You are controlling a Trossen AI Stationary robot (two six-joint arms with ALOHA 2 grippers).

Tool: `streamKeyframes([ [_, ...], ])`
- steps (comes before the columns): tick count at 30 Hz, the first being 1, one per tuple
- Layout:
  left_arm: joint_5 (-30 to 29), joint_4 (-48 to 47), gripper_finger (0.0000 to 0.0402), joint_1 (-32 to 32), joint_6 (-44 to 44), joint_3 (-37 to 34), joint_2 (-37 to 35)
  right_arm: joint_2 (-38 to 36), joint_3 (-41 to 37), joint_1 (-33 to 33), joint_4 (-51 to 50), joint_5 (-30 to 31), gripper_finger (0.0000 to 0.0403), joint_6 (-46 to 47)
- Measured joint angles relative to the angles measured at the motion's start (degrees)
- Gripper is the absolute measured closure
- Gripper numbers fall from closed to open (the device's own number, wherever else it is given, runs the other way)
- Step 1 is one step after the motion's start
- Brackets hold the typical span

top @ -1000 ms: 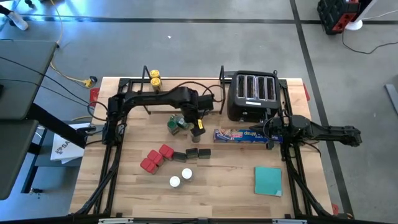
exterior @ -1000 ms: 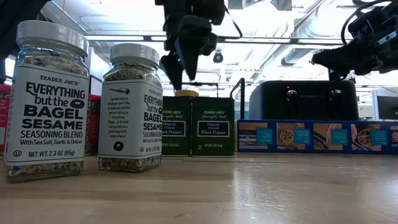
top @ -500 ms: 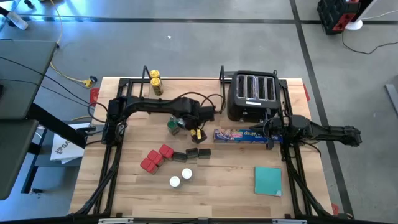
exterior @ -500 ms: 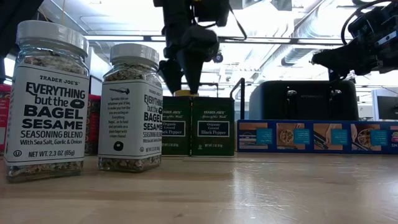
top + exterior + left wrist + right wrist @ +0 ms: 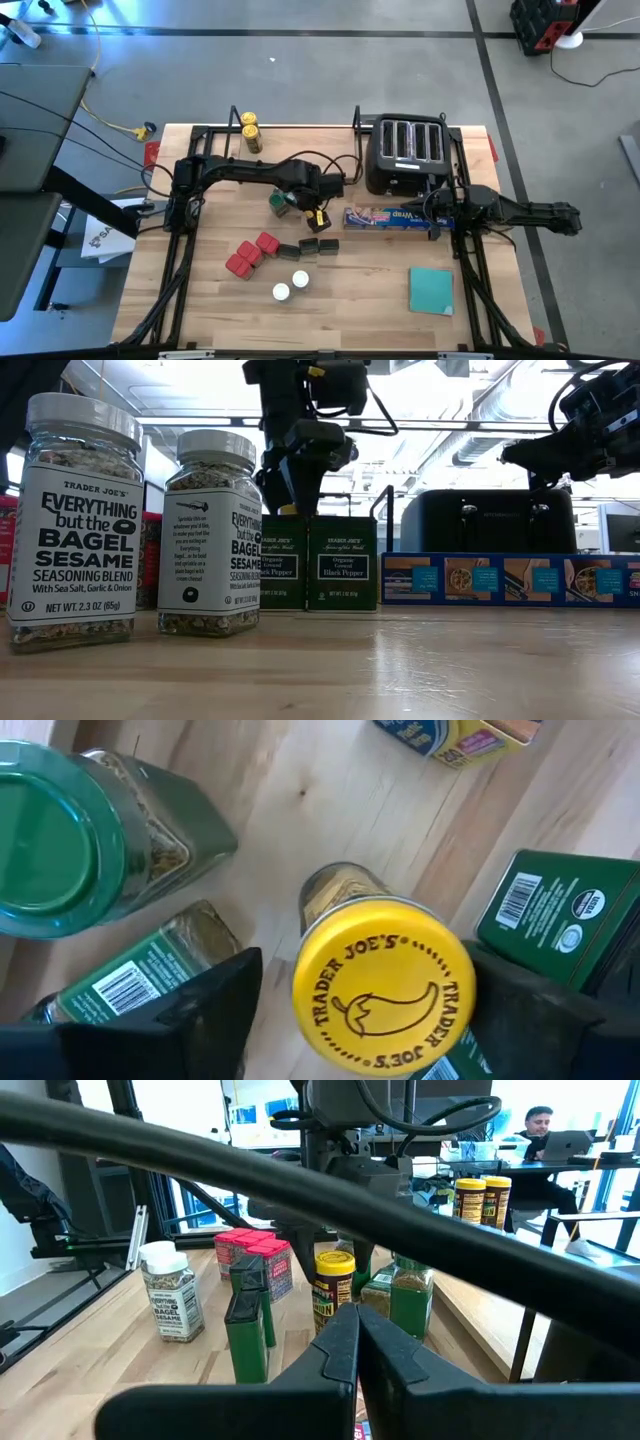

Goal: Shelf spices
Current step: Put the yellow seasoning bottle on the shelf aligned with the other yellow seasoning bottles

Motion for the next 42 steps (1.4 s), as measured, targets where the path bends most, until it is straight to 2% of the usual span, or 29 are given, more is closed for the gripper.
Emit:
streamKeyframes([
  [6, 1.85, -0.51, 0.0182, 0.87, 2.91, 0.31, -0.03, 0.00, 0.00, 0.00, 0.02, -0.02, 0.0403, -0.02],
  [11, 2.41, -4.62, 0.0182, 1.85, 4.86, 0.28, -2.85, 0.00, 0.00, 0.00, 0.01, -0.02, 0.0403, 0.00],
  [14, 0.72, -8.71, 0.0182, 2.60, 5.05, 0.31, -7.09, 0.00, 0.00, 0.01, 0.01, 0.00, 0.0403, 0.00],
  [20, -7.51, -15.76, 0.0182, 6.25, 5.27, 0.32, -17.26, 0.00, 0.00, 0.00, 0.00, 0.00, 0.0403, 0.00],
  [25, -12.71, -17.81, 0.0182, 12.50, 10.37, 0.39, -22.97, 0.00, 0.00, 0.00, 0.00, -0.01, 0.0403, 0.00],
  [28, -12.18, -18.57, 0.0182, 17.25, 14.92, 0.29, -23.69, 0.00, 0.00, 0.00, 0.00, -0.02, 0.0403, 0.00],
  [33, -6.91, -19.36, 0.0182, 23.78, 23.10, -2.66, -22.31, 0.00, 0.00, 0.01, 0.01, -0.02, 0.0403, -0.01],
  [39, -7.10, -19.41, 0.0182, 26.60, 29.36, -7.73, -21.35, 0.00, 0.00, 0.00, 0.01, -0.02, 0.0403, 0.00],
  [42, -7.58, -18.75, 0.0168, 26.70, 30.98, -10.32, -21.33, 0.00, 0.00, 0.00, 0.00, -0.02, 0.0403, 0.00],
])
